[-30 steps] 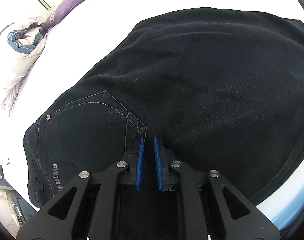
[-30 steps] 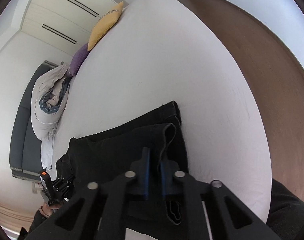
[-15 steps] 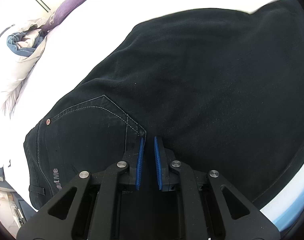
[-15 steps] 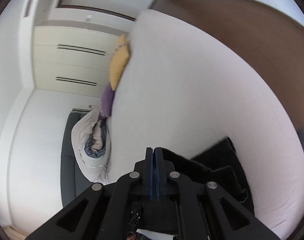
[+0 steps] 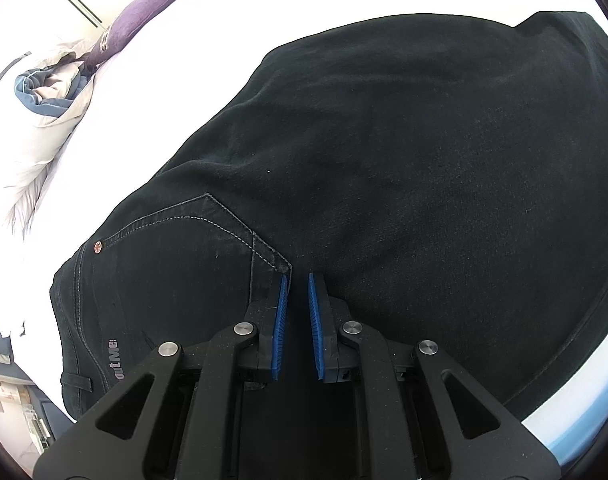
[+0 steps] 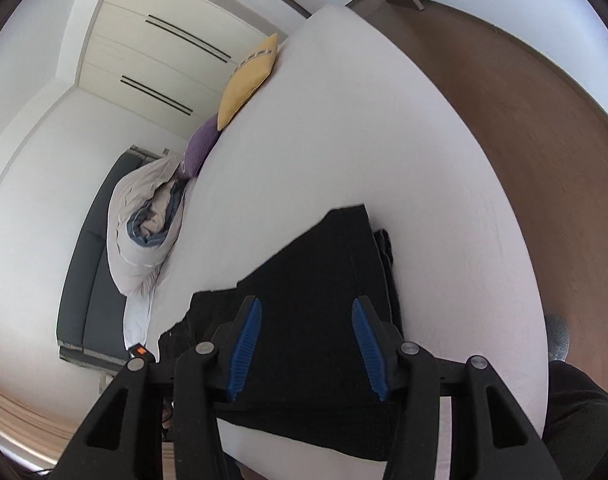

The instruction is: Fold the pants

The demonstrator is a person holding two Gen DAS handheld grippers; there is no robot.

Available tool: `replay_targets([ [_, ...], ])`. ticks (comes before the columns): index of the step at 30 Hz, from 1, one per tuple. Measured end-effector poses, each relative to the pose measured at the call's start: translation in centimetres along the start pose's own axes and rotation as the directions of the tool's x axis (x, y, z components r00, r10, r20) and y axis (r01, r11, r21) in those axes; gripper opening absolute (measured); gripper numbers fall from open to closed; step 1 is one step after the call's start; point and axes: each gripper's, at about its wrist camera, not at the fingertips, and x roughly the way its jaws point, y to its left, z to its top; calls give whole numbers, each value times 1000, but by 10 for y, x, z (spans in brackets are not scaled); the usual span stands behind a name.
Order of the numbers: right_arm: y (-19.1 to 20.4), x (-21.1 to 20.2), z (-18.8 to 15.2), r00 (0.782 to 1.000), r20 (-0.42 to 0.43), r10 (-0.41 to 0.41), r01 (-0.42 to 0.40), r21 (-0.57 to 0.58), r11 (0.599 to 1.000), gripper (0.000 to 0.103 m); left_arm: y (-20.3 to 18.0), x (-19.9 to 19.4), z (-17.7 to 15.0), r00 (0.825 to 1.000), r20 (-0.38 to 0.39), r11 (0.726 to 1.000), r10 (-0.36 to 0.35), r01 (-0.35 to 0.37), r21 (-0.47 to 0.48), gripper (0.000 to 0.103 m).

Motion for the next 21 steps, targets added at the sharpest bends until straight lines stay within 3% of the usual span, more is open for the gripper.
replay_targets([
  [6, -31, 13, -17, 998, -66, 3, 2, 75, 997, 52, -4, 0, 3, 1000, -3, 1000, 11, -11, 4, 11],
  [11, -43, 15, -13, 999, -43, 20, -14, 134, 991, 51, -5, 0, 3, 1000, 0, 1000, 9, -9, 4, 11],
  [15, -45, 17, -10, 998, -68, 10, -2, 119, 993, 49, -4, 0, 2, 1000, 5, 1000, 9, -9, 1, 11],
  [21, -41, 29, -16, 989, -136, 57, -44, 96, 994, 31, -5, 0, 0, 1000, 5, 1000, 9, -9, 3, 11],
])
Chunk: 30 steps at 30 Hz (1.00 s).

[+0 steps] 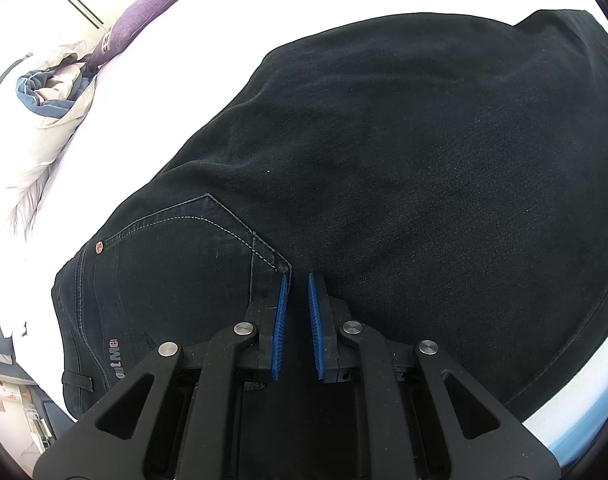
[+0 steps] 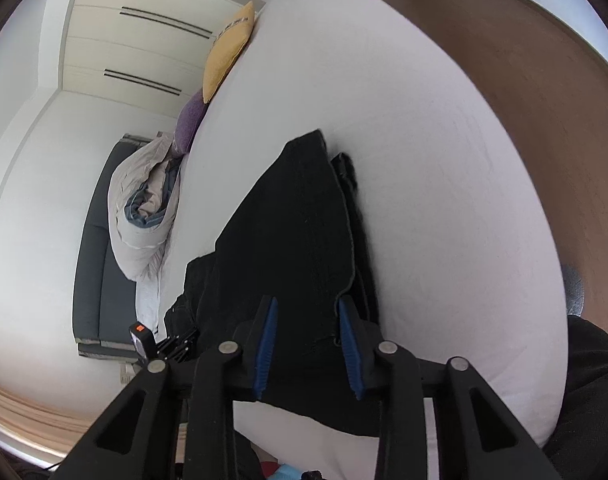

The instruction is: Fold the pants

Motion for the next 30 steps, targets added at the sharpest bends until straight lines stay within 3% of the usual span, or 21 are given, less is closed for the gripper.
replay_targets([
  [4, 5, 11, -5, 998, -55, -16, 14, -28, 1000, 28, -1, 0, 1, 1000, 0, 1000, 0, 0, -1, 11],
  [6, 5, 13, -6, 998, -55, -7, 6, -23, 1000, 17, -1, 0, 1, 1000, 0, 1000, 0, 0, 0, 11],
  [7, 7, 14, -6, 998, -57, -20, 19, -32, 999, 8, -1, 0, 1, 1000, -1, 1000, 0, 0, -1, 11],
  [10, 11, 11, -10, 993, -52, -103, 100, -64, 993, 7, -2, -1, 1, 1000, -2, 1000, 0, 0, 15, 11],
  [12, 12, 1, -15, 992, -28, -122, 120, -55, 991, 7, -3, -2, 1, 1000, -3, 999, -4, 4, 38, 11],
  [17, 11, -26, -42, 997, 24, -70, 69, 9, 998, 6, -2, -5, 0, 1000, -11, 995, -13, 14, 97, 11],
  [20, -9, -18, -56, 995, -6, -102, 102, 59, 993, 6, -4, -6, 0, 1000, -11, 991, -9, 10, 130, 11],
  [22, -26, -13, -60, 998, -9, -68, 68, 117, 991, 6, -6, -6, 0, 1000, -12, 989, 3, -1, 147, 11],
  [27, -23, -13, -56, 998, 19, -55, 53, 113, 992, 7, -10, -9, -8, 999, 4, 981, 42, -42, 192, 11],
  [28, -25, -16, -55, 998, 31, -60, 56, 122, 991, 10, -10, -9, -10, 999, 6, 981, 41, -41, 191, 11],
  [29, -30, -21, -53, 996, 45, -83, 76, 146, 986, 19, -9, -10, -12, 999, 6, 981, 43, -43, 190, 11],
  [30, -33, -27, -52, 989, 52, -140, 129, 167, 977, 23, -8, -11, -15, 999, 5, 981, 47, -47, 189, 11],
])
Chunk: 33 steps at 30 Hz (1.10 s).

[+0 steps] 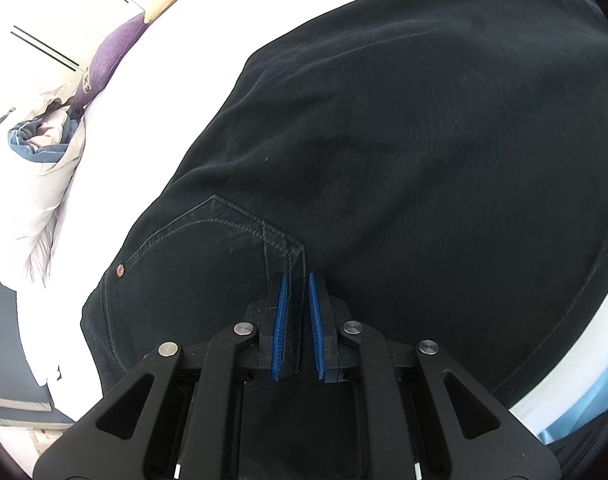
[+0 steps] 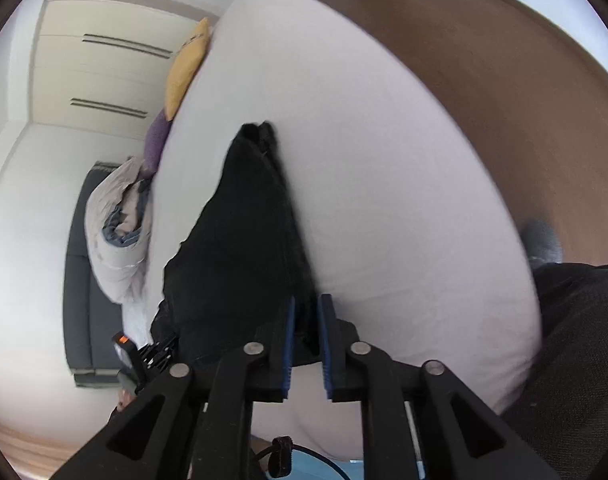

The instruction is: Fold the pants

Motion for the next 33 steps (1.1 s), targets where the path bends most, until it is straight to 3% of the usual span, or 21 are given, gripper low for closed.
replay_targets([
  [2, 4, -17, 3, 993, 60, -105, 106, -13, 994, 26, 1, -2, -6, 1000, 2, 1000, 7, -7, -4, 11],
  [3, 13, -27, 5, 990, 92, -108, 113, -51, 992, 26, 1, -2, -8, 1000, 5, 1000, 6, -6, -9, 11],
  [5, 46, -33, 9, 995, 99, -12, 27, -149, 989, 26, 2, -1, -9, 1000, 13, 1000, 7, -7, -28, 11],
  [7, 92, -18, 10, 996, 41, 75, -62, -261, 963, 26, -1, -1, -7, 1000, 14, 999, 22, -22, -38, 11],
  [9, 145, 15, 5, 988, -64, 141, -154, -375, 914, 26, -5, -3, -4, 999, 11, 998, 41, -41, -39, 11],
  [12, 199, 81, -1, 964, -194, 184, -252, -430, 867, 26, -6, -7, -1, 999, 19, 998, 26, -24, -65, 11],
  [14, 216, 124, -1, 955, -238, 179, -269, -430, 862, 26, -7, -6, -1, 999, 21, 996, 25, -23, -84, 11],
  [16, 216, 169, 4, 951, -269, 153, -254, -395, 883, 26, -6, -5, 0, 999, 27, 994, 21, -18, -110, 11],
  [18, 203, 201, 14, 974, -219, 60, -145, -397, 906, 26, 0, -4, -1, 999, 33, 990, 11, -6, -140, 11],
  [19, 190, 211, 23, 981, -194, 24, -93, -360, 928, 14, 2, -4, -1, 999, 36, 987, 3, 3, -158, 11],
  [20, 170, 215, 35, 982, -181, 60, -112, -290, 950, 0, 4, -4, -2, 999, 40, 986, -1, 8, -167, 11],
  [23, 132, 191, 52, 988, -49, 144, -150, -162, 975, 0, 6, -4, -4, 998, 57, 981, -7, 18, -191, 11],
  [27, 110, 141, 47, 993, 118, 27, -2, -211, 977, 0, 10, -5, -9, 997, 73, 978, -4, 19, -210, 12],
  [31, 84, 88, 38, 957, 276, -88, 124, -116, 985, 0, 12, -8, -10, 998, 57, 970, 12, 3, -245, 12],
  [33, 84, 71, 26, 960, 267, -83, 114, -101, 988, 12, 14, -12, -4, 998, 47, 968, 34, -21, -251, 12],
])
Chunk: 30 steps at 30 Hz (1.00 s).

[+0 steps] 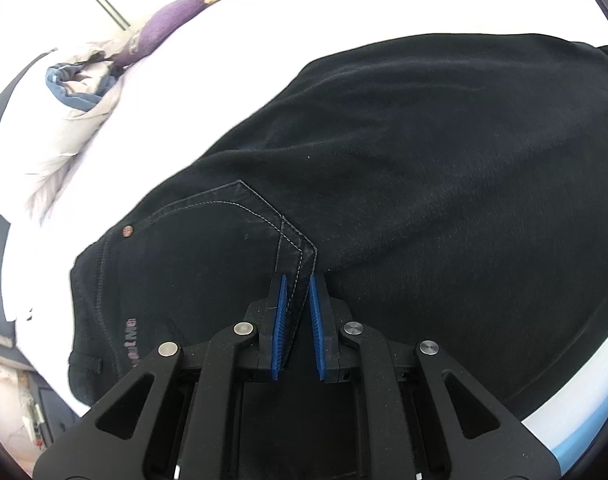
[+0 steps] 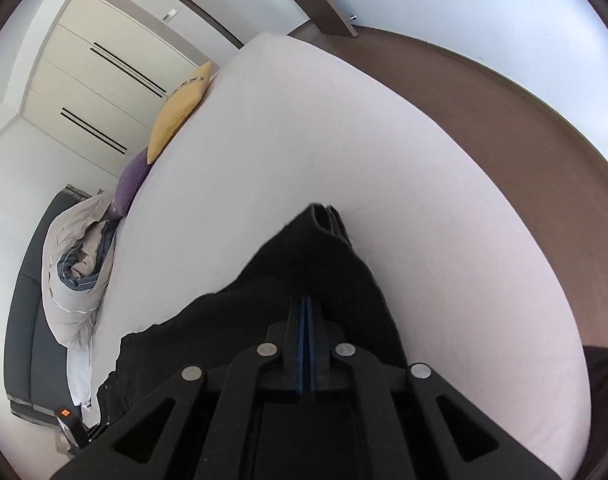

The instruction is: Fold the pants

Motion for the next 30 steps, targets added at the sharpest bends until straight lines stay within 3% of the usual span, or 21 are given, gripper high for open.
replay_targets([
  [1, 7, -7, -8, 998, -22, 62, -62, 2, 998, 18, -5, -7, 3, 1000, 15, 1000, -6, 6, 2, 12],
  [3, 26, -13, -31, 973, -100, 210, -214, -27, 977, 24, -17, -20, 8, 998, 48, 999, -36, 36, 10, 12],
  [6, 49, -5, -62, 935, -217, 280, -307, -100, 946, 26, -41, -29, 14, 996, 71, 997, -54, 50, 58, 12],
  [7, 50, 7, -72, 934, -267, 239, -276, -114, 954, 29, -49, -27, 15, 997, 58, 996, -55, 51, 76, 12],
  [8, 44, 16, -78, 942, -290, 170, -210, -112, 971, 21, -54, -22, 13, 998, 40, 995, -44, 40, 86, 12],
  [10, 22, 19, -81, 948, -282, 147, -169, -56, 984, 0, -58, -20, 8, 999, 48, 995, -20, 16, 97, 12],
  [12, -3, 3, -74, 962, -229, 148, -156, -13, 988, 0, -54, -22, 1, 998, 53, 995, -26, 21, 97, 12],
  [14, -21, -21, -66, 983, -153, 98, -102, -21, 995, 0, -42, -22, -10, 998, 43, 996, -46, 43, 75, 12],
  [16, -33, -37, -60, 990, -118, 80, -80, 7, 997, 0, -33, -20, -20, 999, 33, 997, -39, 37, 73, 12],
  [18, -24, -52, -58, 995, -96, 19, -23, -36, 999, 0, -26, -21, -25, 999, 19, 997, -30, 28, 71, 12],
  [19, -9, -56, -59, 996, -84, -4, -3, -85, 996, 9, -23, -22, -27, 1000, 7, 997, -25, 24, 72, 12],
  [20, 7, -58, -58, 996, -83, 12, -22, -115, 993, 11, -21, -24, -27, 1000, 2, 997, -22, 21, 68, 12],
  [21, 19, -57, -59, 993, -97, 65, -77, -122, 990, 13, -19, -26, -27, 1000, 0, 998, -23, 23, 56, 12],
  [23, 53, -41, -67, 972, -151, 179, -200, -141, 970, 37, -13, -33, -20, 998, 18, 998, -60, 60, 8, 12],
  [24, 68, -31, -72, 967, -170, 192, -220, -166, 961, 42, -12, -36, -16, 997, 38, 998, -67, 68, -8, 12],
  [28, 115, 25, -89, 934, -283, 217, -284, -221, 933, 44, -11, -34, 3, 995, 45, 995, -92, 93, -33, 12],
  [30, 116, 47, -97, 939, -316, 133, -216, -244, 945, 44, -26, -22, 4, 996, 9, 996, -91, 91, -22, 12],
])
